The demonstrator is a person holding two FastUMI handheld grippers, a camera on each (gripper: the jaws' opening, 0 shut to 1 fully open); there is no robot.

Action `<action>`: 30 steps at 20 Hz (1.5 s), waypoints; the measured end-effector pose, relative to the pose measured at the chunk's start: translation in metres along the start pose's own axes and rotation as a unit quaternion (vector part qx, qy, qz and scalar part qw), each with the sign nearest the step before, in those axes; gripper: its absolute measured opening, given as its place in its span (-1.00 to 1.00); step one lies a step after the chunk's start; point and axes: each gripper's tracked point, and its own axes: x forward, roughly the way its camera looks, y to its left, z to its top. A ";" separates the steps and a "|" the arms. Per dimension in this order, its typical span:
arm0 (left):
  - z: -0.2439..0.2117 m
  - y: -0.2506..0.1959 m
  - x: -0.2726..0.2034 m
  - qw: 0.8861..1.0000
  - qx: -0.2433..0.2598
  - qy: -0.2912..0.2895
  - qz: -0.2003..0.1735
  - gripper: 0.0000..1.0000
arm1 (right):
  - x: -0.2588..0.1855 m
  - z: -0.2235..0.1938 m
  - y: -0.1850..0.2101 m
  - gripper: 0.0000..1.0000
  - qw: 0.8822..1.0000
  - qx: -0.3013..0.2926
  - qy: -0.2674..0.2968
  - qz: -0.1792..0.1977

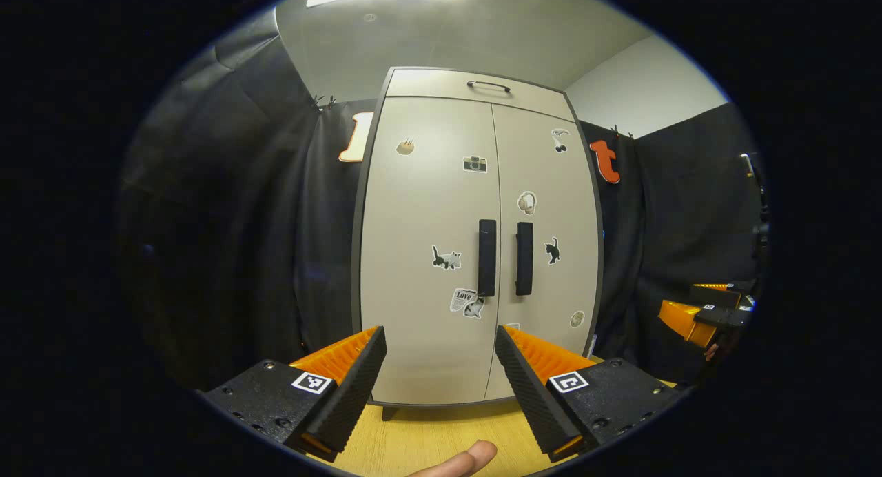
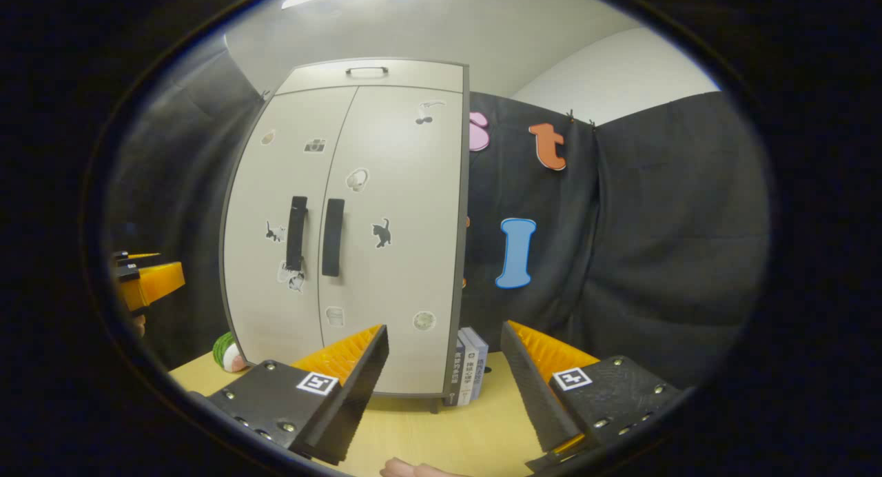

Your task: Open the right door of the double-door shoe cabinet with the right hand, and open the left door with the left hand.

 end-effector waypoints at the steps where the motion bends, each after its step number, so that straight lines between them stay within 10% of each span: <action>1: -0.003 -0.001 0.000 1.000 0.002 0.003 -0.001 0.96 | 0.004 -0.002 0.003 0.95 1.000 -0.001 0.002 0.002; 22: -0.047 0.021 -0.030 0.999 -0.024 0.022 -0.005 0.97 | 0.192 0.068 0.171 0.95 0.990 0.026 -0.025 0.138; 30: -0.063 0.030 -0.043 0.999 -0.024 0.028 -0.008 0.97 | 0.203 0.066 0.201 0.85 0.995 0.005 -0.008 0.102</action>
